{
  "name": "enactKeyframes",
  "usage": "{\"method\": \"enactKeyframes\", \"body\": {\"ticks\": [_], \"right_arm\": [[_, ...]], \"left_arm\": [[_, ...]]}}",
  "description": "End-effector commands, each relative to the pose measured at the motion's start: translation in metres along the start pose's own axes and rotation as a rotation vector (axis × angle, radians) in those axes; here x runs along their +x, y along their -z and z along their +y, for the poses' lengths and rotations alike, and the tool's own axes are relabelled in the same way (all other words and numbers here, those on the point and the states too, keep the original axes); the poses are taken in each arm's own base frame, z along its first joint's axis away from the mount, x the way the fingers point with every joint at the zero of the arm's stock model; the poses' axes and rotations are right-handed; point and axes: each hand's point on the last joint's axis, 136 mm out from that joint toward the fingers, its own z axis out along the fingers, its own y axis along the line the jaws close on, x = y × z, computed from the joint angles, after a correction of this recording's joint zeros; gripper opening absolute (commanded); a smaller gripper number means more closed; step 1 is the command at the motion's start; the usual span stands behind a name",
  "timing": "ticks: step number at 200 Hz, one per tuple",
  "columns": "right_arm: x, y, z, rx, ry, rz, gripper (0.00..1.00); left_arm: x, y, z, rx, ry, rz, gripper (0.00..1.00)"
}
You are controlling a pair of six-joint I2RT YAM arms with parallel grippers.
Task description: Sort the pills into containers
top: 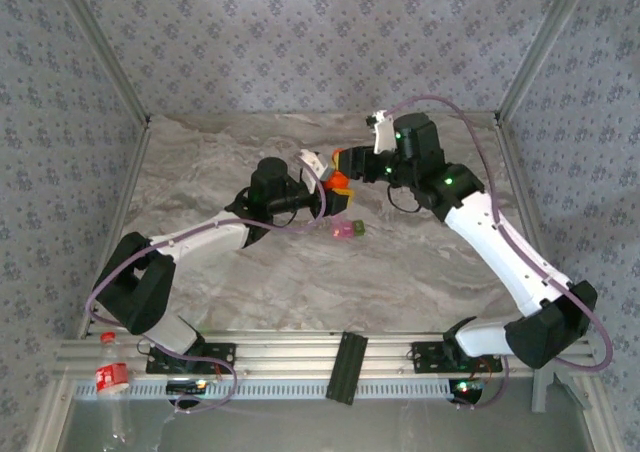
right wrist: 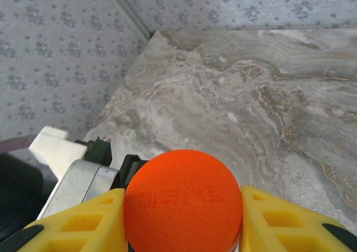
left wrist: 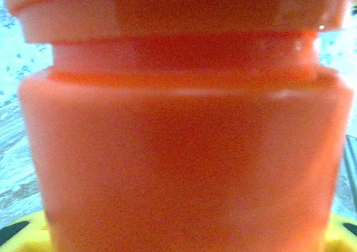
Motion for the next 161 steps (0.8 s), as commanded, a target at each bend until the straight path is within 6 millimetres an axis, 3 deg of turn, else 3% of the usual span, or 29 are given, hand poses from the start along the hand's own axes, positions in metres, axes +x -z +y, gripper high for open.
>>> {"method": "enactKeyframes", "body": {"ticks": [1,45,84,105,131,161], "right_arm": [[0.032,-0.016,-0.006,0.070,-0.104,0.049,0.41],[0.023,-0.005,-0.009,0.099,-0.138,-0.031,0.42],[0.008,0.022,-0.004,0.054,-0.107,-0.071,0.75],[-0.009,0.050,0.000,0.009,-0.073,-0.146,0.84],[-0.015,0.076,0.004,-0.057,-0.008,-0.168,0.87],[-0.015,0.088,0.009,-0.157,0.092,-0.137,0.87]], "left_arm": [[-0.067,0.004,-0.016,-0.008,-0.126,-0.228,0.00],[-0.068,0.005,-0.007,-0.073,-0.120,-0.262,0.00],[-0.064,0.004,-0.009,-0.047,-0.137,-0.240,0.00],[-0.064,0.006,-0.012,-0.021,-0.140,-0.228,0.00],[-0.064,0.009,-0.020,0.032,-0.154,-0.220,0.00],[-0.066,0.014,-0.034,0.131,-0.166,-0.210,0.00]]}}
